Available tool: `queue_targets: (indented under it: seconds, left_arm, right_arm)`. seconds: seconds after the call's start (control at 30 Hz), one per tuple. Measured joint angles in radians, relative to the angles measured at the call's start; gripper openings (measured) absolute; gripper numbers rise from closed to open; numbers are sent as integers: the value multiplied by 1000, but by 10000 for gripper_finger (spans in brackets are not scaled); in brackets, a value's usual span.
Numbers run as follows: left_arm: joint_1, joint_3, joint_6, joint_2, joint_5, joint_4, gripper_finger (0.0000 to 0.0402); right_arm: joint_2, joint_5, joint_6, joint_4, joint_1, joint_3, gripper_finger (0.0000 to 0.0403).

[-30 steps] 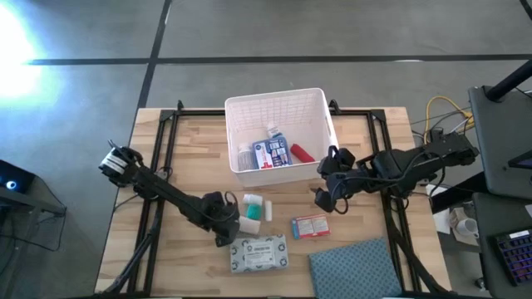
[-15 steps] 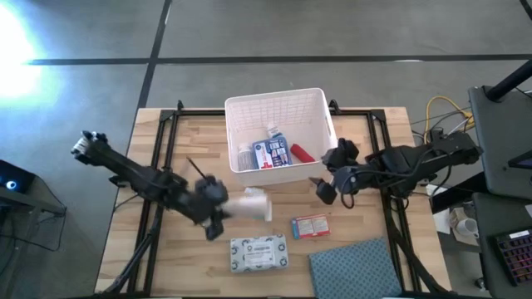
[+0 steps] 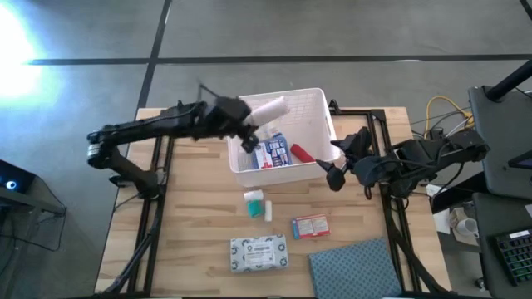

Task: Pick & place medical supplies in basket/bin
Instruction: Put the white bandage into the white bin, then put the white pill bottle into the white bin

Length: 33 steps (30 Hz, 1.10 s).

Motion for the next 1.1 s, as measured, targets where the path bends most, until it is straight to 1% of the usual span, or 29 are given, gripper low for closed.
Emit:
queue_targets:
  seconds: [0.07,0.17,0.27,0.33,0.43,0.5,0.57,0.63,0.7,0.8,0.87,0.97,1.1]
  left_arm:
    - [19,35,3,55,41,-17,162]
    - [19,93,27,118,53,-67,214]
    - [0,169,33,160,46,-172,265]
    - [-26,216,32,175,37,-265,288]
    - [-107,266,21,178,2,-375,302]
    - [-190,276,4,166,-28,-422,303]
    - [-283,270,-51,147,-37,-443,301]
    - [-370,246,-152,130,-37,-464,297]
    - [-445,208,-288,126,-40,-471,293]
    - [-521,119,-434,127,-70,-465,288]
    - [-548,38,-498,127,-94,-452,286]
    - [-559,-93,-574,128,-97,-401,285]
    - [-568,-253,-610,128,-117,-224,285]
  right_arm:
    - [0,-1,20,0,15,0,363]
    - [2,-2,44,0,41,-4,363]
    - [6,-2,62,-7,62,-7,363]
    - [7,-2,69,-9,72,-12,363]
    - [7,-3,73,-9,81,-26,363]
    - [8,-2,77,-9,81,-39,363]
    - [8,-3,82,-9,80,-48,363]
    - [8,-9,82,-12,80,-55,363]
    - [9,-30,82,-12,80,-56,363]
    - [9,-36,64,-12,80,-56,363]
    - [9,-36,44,-12,80,-56,363]
    - [9,-32,19,-12,79,-56,363]
    - [9,-32,2,-12,79,-56,363]
